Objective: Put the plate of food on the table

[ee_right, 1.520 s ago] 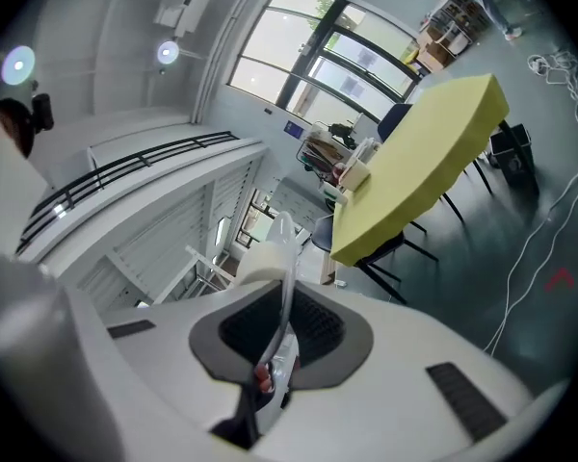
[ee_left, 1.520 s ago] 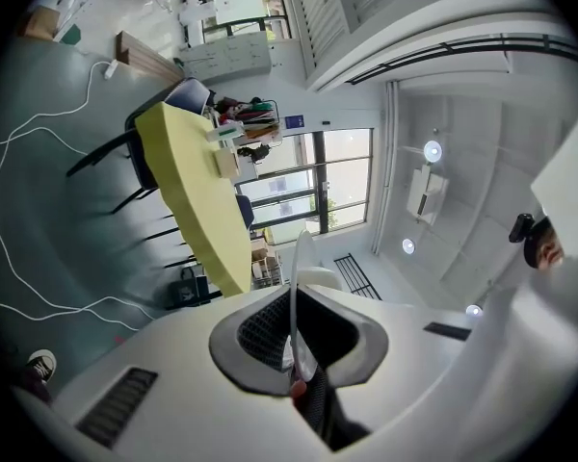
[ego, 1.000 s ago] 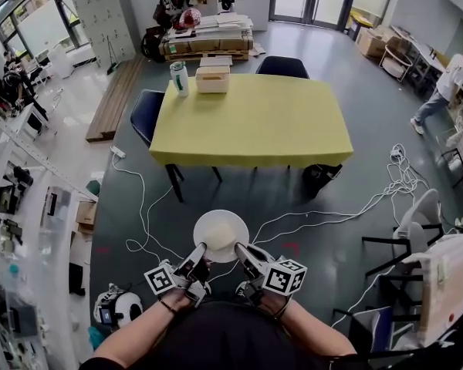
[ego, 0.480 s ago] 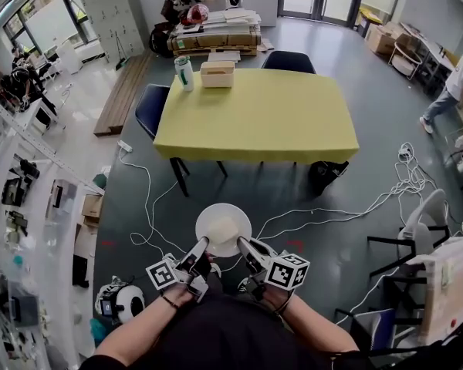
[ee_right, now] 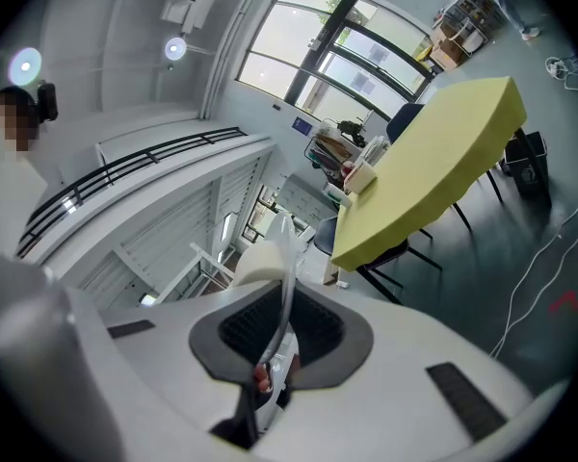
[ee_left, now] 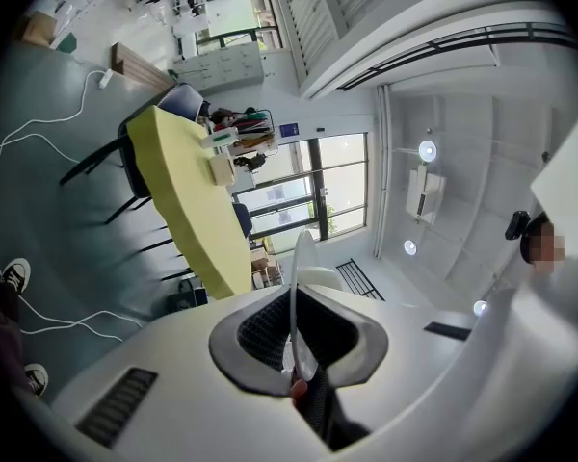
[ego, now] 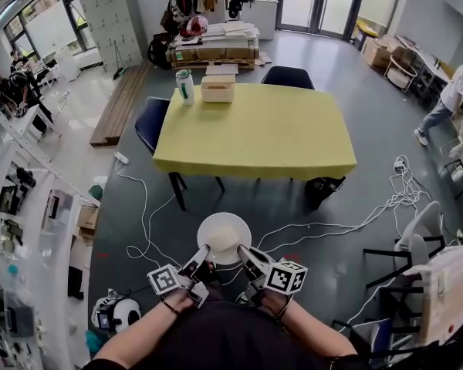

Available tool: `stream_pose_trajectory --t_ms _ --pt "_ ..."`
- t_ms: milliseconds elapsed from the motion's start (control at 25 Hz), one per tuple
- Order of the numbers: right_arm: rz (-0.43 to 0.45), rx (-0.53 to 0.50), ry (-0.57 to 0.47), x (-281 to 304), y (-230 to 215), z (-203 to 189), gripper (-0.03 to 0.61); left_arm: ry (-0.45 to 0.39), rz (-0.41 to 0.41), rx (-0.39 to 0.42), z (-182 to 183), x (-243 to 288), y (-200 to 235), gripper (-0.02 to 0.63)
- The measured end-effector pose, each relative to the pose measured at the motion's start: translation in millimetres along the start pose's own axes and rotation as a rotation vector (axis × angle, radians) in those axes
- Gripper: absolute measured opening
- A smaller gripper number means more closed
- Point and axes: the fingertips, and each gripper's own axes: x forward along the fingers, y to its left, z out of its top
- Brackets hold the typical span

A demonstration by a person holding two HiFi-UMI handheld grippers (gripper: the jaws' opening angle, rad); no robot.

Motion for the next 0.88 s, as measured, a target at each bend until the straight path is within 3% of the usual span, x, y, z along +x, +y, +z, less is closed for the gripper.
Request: stream_pose_trajectory --t_ms 400,560,880 --pt "-0.038 0.011 -0.027 77.2 -19.1 47.7 0.026 0.046 -0.011 -0.030 77.9 51.1 21.0 0.017" --pt "-0.051 0.012 -0.050 108.9 -28.0 66.5 0.028 0.071 -0.018 0.015 114.8 71.0 31.0 0.017" --pt "-0.099 0.028 -0.078 164.2 -31.9 92.4 0.028 0.125 -0.025 -0.024 172.3 98.8 43.5 0.017"
